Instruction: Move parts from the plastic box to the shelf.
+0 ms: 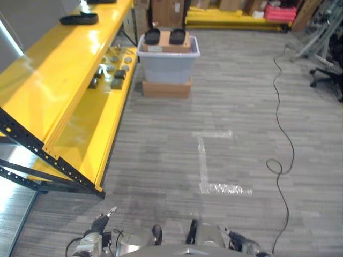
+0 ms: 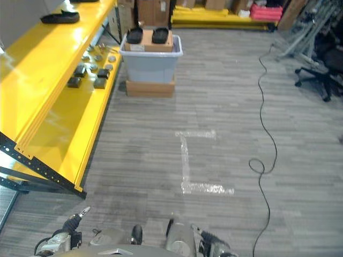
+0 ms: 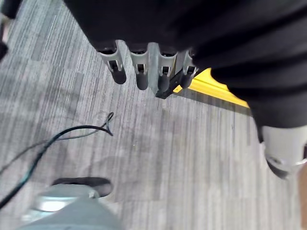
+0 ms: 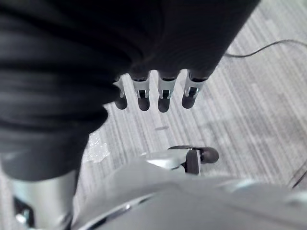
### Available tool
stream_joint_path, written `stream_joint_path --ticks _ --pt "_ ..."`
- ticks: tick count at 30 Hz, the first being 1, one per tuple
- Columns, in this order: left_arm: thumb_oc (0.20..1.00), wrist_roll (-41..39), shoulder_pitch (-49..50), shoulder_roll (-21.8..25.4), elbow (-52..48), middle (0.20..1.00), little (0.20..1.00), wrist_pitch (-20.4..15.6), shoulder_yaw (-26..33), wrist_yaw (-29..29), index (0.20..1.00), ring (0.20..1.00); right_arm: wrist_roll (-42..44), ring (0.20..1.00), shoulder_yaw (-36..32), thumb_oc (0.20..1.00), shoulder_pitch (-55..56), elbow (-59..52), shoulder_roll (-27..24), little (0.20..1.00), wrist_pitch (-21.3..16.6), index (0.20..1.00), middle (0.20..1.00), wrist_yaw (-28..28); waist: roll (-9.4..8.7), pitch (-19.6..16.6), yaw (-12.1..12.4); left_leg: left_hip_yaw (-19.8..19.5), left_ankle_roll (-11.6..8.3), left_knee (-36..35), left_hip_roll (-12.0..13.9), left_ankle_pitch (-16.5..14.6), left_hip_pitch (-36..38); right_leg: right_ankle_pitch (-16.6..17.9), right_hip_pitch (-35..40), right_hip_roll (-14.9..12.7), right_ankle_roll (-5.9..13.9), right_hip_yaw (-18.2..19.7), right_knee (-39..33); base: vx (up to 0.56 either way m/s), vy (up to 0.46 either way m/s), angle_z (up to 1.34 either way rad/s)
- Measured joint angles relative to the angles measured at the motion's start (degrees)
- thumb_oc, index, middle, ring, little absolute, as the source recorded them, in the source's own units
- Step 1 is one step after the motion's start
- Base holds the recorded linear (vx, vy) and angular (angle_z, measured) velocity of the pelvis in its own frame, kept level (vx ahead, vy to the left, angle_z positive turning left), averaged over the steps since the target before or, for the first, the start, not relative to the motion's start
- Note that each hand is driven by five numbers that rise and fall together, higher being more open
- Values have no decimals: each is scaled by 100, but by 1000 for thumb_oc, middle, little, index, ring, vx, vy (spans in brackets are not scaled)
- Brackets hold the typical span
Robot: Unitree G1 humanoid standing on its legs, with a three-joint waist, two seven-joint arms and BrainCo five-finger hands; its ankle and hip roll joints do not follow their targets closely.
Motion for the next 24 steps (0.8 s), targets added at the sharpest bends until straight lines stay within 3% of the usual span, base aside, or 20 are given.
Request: stream_joint_path --ticks 1,2,4,6,8,10,11,13,15,17,18,19,20,21,23,24 --pt "1000 -48 -10 12 -78 1000 1000 3 43 -3 1000 1000 13 1000 -35 1000 46 -115 1 1000 -29 1000 1000 16 -67 51 -29 42 -41 -18 -48 -24 -37 -201 -107 -55 108 -153 -358 466 -340 -34" --pt "1000 -50 -17 22 -94 1000 1000 -3 271 -4 1000 1000 13 1000 -51 1000 68 -199 51 1000 -35 1000 1000 35 -167 120 -22 39 -106 -47 -109 -62 -43 -370 -98 -44 215 -307 -1182 466 -325 -41" --pt "1000 -47 -137 83 175 1000 1000 -15 460 -15 1000 1000 12 1000 -43 1000 131 -185 186 1000 -29 1000 1000 70 -506 143 -74 20 -203 57 -308 -157 -23 -193 186 -44 214 -355 -3576 549 -335 -5" --pt "1000 -38 -68 75 183 1000 1000 -58 464 -88 1000 1000 11 1000 -60 1000 225 -28 215 1000 -21 1000 1000 167 -588 131 -72 3 -204 245 -343 -365 68 -13 367 -48 158 -234 -4311 518 -281 21" --pt "1000 -3 81 57 115 1000 1000 -99 480 -111 1000 1000 3 1000 -188 1000 344 33 230 1000 4 1000 1000 245 -541 88 -98 -146 -183 356 -274 -603 288 206 568 -47 4 -234 -4004 449 -230 31" --pt "1000 75 334 31 106 1000 1000 -102 457 -103 1000 1000 -30 1000 -175 1000 433 81 226 1000 86 1000 1000 255 -528 -252 -111 -313 -221 173 -137 -679 547 98 696 77 -188 -254 -3428 401 -171 32" --pt "1000 75 454 27 107 1000 1000 -102 448 -109 1000 1000 -63 1000 -164 1000 432 78 218 1000 73 1000 1000 259 -561 -412 -81 -343 -272 88 -63 -665 692 208 965 221 -355 -268 -3586 430 -201 8" --pt "1000 67 508 -80 134 1000 1000 -32 455 -90 1000 1000 -105 1000 -101 1000 310 70 154 1000 73 1000 1000 251 -352 -528 -128 -477 -543 -277 269 -663 1112 75 1309 535 -648 -454 -3605 292 -188 23" --pt "1000 56 479 -76 136 1000 1000 -83 475 -85 1000 1000 -108 1000 92 1000 255 41 152 1000 74 1000 1000 249 -438 -748 -121 -394 -921 -12 441 -437 1110 -114 1500 641 -919 -561 -3611 295 -291 21" --pt "1000 -80 384 -165 169 1000 1000 -126 714 -59 1000 1000 -112 1000 252 1000 186 -175 103 1000 79 1000 1000 228 -531 -831 -120 -100 -1147 1434 486 -202 362 -250 1600 683 -1069 -601 -3739 225 -292 -4" --pt "1000 -165 334 -225 125 1000 1000 -165 878 -55 1000 1000 -113 1000 360 1000 186 -342 71 1000 73 1000 1000 168 -551 -829 10 53 -1116 3175 625 887 -710 -275 1735 712 -1192 -585 -3896 211 -231 -25" --pt "1000 -167 318 -226 109 1000 1000 -161 923 -53 1000 1000 -112 1000 417 1000 206 -378 58 1000 88 1000 1000 154 -575 -824 57 17 -1028 3724 652 1260 -1065 -282 1881 718 -1235 -575 -4071 193 -141 -17" --pt "1000 -166 353 -227 93 1000 1000 -156 924 -55 1000 1000 -110 1000 452 1000 212 -419 9 1000 103 1000 1000 120 -535 -804 45 -37 -1025 4133 708 1040 -1474 -336 2008 770 -1336 -645 -4188 260 -40 22" --pt "1000 -166 295 -209 -8 1000 1000 -151 909 -55 1000 1000 -108 1000 436 1000 227 -409 -39 1000 98 1000 1000 93 -513 -731 27 -18 -895 4255 694 713 -1900 -465 2117 784 -1460 -726 -4269 309 31 33" --pt "1000 -172 277 -124 -166 1000 1000 -158 903 -59 1000 1000 -106 1000 402 1000 208 -364 -102 1000 169 1000 1000 2 -458 -484 55 263 -757 2917 641 420 -2105 -534 2454 861 -1295 -708 -4542 337 74 11" --pt "1000 -196 330 -78 -144 1000 1000 -153 911 -54 1000 1000 -107 1000 417 1000 204 -314 -119 1000 191 1000 1000 -2 -433 -469 53 324 -802 1689 556 439 -1900 -532 2576 902 -1261 -732 -4679 457 119 -22"
